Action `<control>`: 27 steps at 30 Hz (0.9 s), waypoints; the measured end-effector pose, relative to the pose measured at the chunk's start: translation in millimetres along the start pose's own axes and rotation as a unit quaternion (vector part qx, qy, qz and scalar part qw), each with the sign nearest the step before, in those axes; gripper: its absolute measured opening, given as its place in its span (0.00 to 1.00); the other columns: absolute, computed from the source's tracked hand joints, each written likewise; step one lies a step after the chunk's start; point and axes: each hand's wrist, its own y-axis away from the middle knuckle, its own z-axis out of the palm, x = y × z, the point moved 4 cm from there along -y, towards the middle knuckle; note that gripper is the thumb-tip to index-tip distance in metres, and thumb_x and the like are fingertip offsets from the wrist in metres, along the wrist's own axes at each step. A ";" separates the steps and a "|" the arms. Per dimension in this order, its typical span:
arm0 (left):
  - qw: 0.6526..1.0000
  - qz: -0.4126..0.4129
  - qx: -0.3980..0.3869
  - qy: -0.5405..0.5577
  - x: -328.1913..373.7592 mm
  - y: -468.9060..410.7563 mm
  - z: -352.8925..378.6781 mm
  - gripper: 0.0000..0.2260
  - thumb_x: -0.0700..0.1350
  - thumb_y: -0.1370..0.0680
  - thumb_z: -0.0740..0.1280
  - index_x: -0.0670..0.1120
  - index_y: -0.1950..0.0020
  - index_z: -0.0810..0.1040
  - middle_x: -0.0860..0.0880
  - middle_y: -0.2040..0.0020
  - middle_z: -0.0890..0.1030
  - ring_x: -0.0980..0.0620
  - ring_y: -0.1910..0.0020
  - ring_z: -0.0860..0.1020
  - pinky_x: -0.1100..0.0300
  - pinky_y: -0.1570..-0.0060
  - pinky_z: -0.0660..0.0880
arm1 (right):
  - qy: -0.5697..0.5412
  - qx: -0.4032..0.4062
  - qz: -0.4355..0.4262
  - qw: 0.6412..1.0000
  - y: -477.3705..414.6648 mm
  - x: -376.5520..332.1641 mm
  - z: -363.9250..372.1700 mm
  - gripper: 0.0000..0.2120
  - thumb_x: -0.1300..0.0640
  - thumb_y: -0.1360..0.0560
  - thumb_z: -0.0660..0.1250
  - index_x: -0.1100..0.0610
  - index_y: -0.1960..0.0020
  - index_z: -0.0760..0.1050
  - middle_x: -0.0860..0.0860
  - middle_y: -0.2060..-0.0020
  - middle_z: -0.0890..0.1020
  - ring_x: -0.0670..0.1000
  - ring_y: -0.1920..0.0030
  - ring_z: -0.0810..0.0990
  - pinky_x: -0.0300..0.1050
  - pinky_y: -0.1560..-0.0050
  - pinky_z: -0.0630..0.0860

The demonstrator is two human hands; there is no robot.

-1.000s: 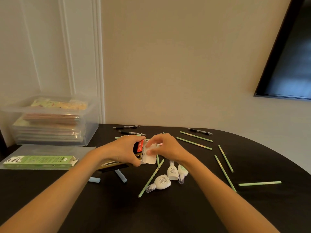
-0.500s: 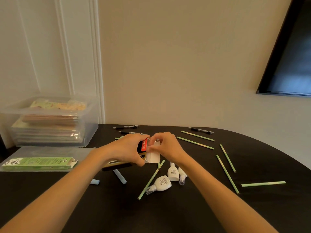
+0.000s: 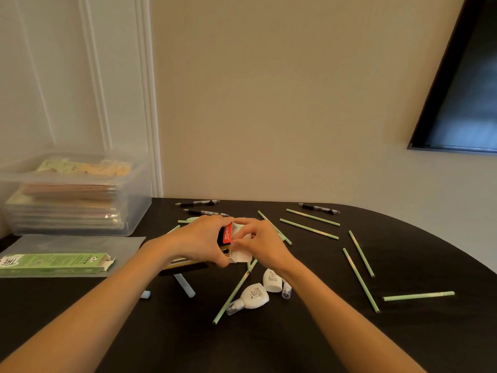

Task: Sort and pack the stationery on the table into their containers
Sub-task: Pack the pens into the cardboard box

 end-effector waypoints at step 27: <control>0.994 -0.008 0.037 -0.107 45.7 -238.1 28.1 0.37 0.49 0.31 0.74 0.46 0.28 0.59 0.48 0.33 0.68 0.49 0.36 0.67 0.54 0.38 0.68 | 0.256 0.190 0.234 0.918 -130.7 263.7 -192.4 0.20 0.62 0.21 0.58 0.58 0.30 0.66 0.57 0.32 0.69 0.57 0.31 0.66 0.55 0.32 0.66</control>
